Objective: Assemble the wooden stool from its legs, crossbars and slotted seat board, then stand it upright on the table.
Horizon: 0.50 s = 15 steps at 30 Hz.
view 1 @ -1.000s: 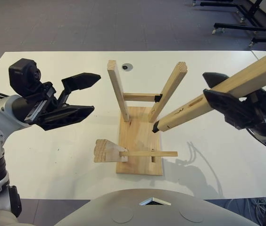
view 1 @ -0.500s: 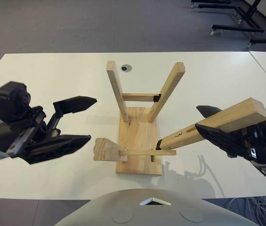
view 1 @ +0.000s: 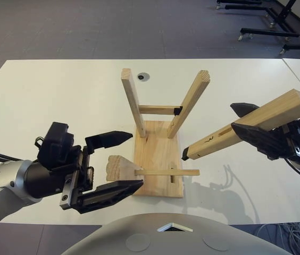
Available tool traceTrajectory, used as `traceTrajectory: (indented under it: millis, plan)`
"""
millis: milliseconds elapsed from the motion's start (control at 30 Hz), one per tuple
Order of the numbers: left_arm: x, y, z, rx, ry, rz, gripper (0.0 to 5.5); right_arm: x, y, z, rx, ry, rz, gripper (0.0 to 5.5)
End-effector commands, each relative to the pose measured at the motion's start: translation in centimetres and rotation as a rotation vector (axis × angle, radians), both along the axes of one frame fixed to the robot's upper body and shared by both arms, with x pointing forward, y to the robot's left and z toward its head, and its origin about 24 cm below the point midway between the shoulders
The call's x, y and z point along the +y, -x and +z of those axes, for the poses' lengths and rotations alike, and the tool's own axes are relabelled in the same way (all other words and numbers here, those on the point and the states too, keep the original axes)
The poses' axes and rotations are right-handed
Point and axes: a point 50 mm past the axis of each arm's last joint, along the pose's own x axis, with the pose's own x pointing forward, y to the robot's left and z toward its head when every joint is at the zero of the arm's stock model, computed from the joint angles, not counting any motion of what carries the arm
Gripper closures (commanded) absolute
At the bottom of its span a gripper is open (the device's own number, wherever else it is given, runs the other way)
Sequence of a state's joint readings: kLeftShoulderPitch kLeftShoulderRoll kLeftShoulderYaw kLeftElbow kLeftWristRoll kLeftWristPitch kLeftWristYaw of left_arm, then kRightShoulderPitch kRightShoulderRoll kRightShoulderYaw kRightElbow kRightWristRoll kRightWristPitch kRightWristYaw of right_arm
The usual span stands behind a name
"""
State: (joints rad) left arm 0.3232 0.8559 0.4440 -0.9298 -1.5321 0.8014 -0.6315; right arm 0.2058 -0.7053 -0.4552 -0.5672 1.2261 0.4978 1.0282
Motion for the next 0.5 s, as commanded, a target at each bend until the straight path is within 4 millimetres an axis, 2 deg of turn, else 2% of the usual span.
traceTrajectory:
  millis: [33,200,500]
  plan:
    - [0.4,-0.5,-0.8,-0.005,-0.066,0.012,0.10,0.5,0.0,0.2,-0.021,-0.010,0.001,3.37]
    - [0.6,-1.2,-2.0,-0.017,-0.135,0.029,0.10,0.7,-0.2,0.4,-0.030,-0.023,0.000,3.37]
    - [1.9,-4.0,-2.8,-0.107,-0.194,0.127,0.10,1.4,0.1,0.2,-0.032,-0.041,-0.006,3.37]
